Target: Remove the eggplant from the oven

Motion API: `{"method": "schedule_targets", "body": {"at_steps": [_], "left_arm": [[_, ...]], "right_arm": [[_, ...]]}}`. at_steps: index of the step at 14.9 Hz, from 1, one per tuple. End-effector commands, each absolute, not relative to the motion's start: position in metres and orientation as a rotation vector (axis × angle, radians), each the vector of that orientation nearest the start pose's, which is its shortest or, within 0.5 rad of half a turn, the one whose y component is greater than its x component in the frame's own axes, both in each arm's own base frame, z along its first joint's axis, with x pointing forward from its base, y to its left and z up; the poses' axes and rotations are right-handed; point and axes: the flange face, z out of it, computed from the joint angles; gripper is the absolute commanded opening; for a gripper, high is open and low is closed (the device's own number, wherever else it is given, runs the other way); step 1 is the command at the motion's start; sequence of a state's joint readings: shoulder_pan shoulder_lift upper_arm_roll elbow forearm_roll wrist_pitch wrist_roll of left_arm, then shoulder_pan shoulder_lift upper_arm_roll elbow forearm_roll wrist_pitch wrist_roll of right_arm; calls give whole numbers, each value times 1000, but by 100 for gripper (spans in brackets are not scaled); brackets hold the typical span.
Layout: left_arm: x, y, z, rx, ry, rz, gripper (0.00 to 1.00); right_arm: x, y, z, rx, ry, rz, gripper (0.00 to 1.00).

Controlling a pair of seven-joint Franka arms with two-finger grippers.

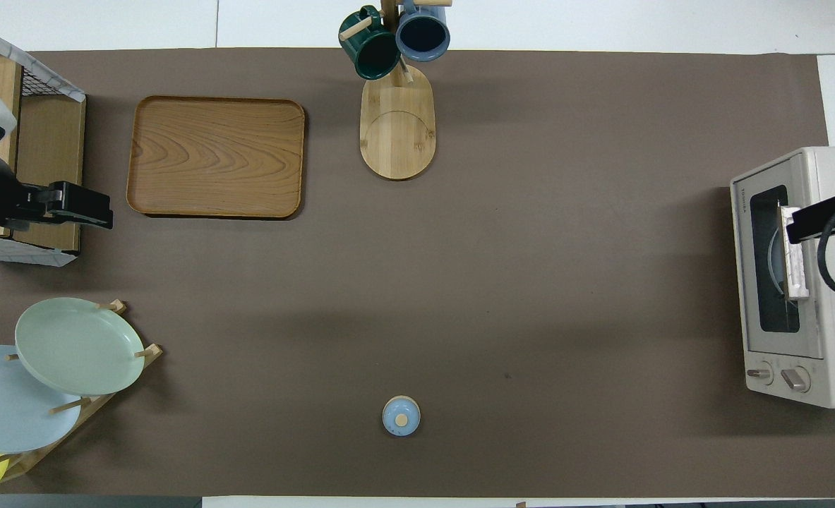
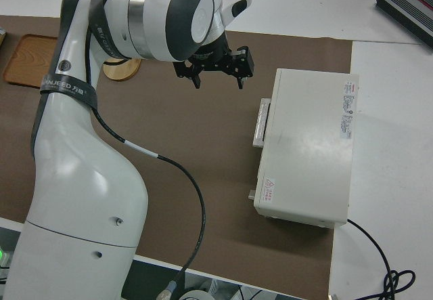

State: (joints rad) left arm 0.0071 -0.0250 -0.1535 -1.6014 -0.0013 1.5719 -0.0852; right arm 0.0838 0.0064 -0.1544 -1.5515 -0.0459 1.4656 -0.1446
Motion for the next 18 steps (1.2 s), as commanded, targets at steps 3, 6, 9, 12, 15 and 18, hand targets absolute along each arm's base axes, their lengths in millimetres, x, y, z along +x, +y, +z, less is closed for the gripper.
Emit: {"method": "schedule_targets", "body": {"at_steps": [3,6,9,12,15,18], "left_arm": [[537,-77,624,-3148,101,24,100],[537,-77,624,-3148,101,24,100],[537,-77,624,-3148,101,24,100],[537,-77,624,-3148,101,24,100],[537,-77,624,-3148,101,24,100],[537,-77,624,-3148,101,24,100]], "right_arm": [[522,-45,583,-3166,-117,117,0],[524,-50,561,-3237,-131,107,0],[526,-54,553,-3263,-7,106,0],[534,-65,536,-3306,30,152,0],[534,-95,512,-3328,89,170,0],[534,-96,491,-3333,84,154,0]]}}
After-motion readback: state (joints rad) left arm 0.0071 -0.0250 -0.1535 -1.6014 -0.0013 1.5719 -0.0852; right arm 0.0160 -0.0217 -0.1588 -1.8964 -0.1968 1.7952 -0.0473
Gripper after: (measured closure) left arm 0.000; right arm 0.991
